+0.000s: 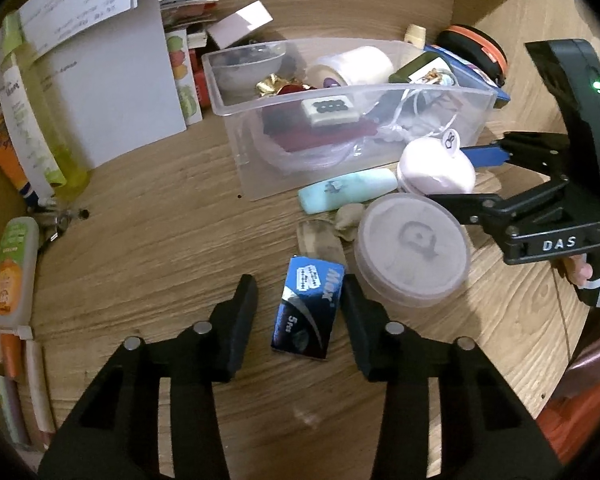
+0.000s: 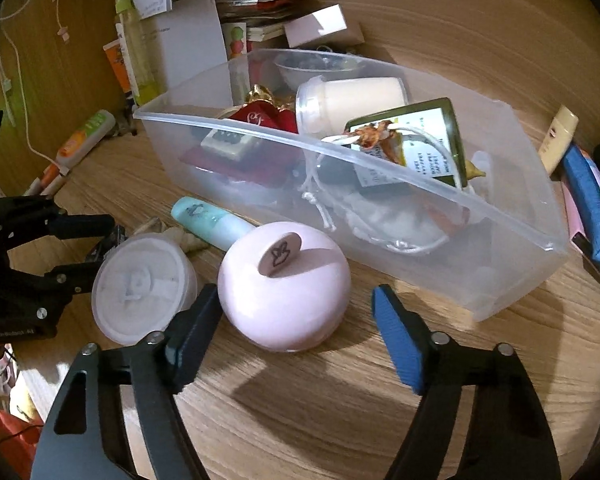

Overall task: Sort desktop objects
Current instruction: 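Grasp the pink round compact with the right gripper while the left gripper grasps the blue Max card pack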

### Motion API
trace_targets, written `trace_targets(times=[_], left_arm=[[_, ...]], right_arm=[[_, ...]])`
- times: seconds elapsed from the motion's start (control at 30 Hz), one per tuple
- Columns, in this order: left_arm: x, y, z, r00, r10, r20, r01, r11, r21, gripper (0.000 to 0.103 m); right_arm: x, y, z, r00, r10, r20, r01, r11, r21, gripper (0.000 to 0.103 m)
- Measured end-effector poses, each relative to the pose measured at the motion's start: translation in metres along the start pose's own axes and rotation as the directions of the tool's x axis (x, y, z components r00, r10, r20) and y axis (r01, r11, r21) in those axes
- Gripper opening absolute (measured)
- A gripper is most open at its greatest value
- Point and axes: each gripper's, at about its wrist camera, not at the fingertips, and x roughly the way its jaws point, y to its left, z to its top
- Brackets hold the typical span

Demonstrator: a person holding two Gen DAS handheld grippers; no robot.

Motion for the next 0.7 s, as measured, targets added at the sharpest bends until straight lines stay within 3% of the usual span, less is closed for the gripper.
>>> trace_targets(times=[0.17,0.43,0.7], left_arm=[[-0.001,0.001,-0.001,1.0,-0.003,0.011,0.003,1.0,-0.004,0.027],[-0.005,0.009,-0.002,1.0,0.004,0.03,-0.002,0.998,-0.06,0.026],[-0.025,0.021,-0.001,0.996,0.017,0.09,-0.006,0.993,-0.119,0.026]], right_arm=[[0.006,0.0,-0.001,1.0,0.025,-0.006,-0.025,1.0,0.008,0.06],[0.001,-0.004,-0.004,0.999,0.032,0.007,-0.032,0.999,0.027,0.06],[-0.03,-0.013,-0.007,0.998,0.016,0.065,-0.019,0.998,0.051,0.06]])
